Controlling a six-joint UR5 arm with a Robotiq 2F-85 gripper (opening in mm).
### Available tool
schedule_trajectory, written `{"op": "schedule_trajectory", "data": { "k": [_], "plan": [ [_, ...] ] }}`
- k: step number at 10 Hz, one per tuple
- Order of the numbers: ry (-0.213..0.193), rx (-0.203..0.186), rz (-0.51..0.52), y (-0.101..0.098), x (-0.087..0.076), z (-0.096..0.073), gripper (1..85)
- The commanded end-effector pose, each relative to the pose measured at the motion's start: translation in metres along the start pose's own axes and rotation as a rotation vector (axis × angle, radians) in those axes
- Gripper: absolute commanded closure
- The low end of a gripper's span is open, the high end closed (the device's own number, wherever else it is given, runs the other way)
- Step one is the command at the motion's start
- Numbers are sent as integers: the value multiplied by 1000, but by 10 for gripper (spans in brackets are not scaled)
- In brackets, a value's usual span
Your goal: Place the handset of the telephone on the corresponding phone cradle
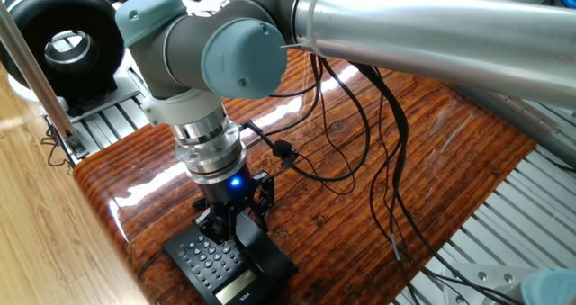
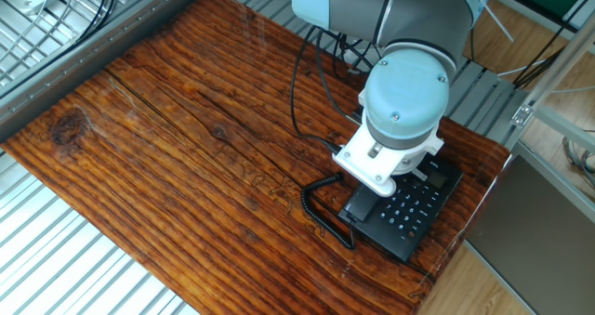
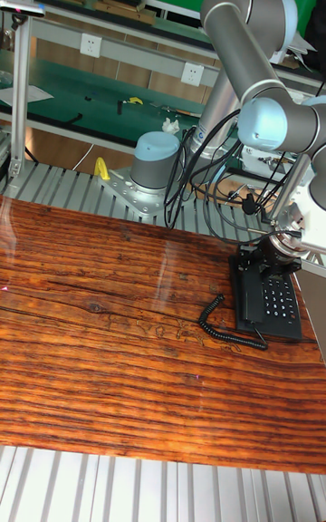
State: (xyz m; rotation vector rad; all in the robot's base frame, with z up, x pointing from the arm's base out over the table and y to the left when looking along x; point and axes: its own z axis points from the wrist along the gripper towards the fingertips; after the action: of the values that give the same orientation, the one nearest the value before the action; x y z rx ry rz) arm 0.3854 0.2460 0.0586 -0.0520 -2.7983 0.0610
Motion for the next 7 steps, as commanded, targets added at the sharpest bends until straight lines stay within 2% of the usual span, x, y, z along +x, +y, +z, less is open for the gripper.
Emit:
{"op": "schedule_trajectory", "data": {
  "k": [1,7],
  "plan": [
    [-3,-14,-7,3,-1,-2,597],
    [-8,-17,-22,-1,-2,1,577]
  ]
}}
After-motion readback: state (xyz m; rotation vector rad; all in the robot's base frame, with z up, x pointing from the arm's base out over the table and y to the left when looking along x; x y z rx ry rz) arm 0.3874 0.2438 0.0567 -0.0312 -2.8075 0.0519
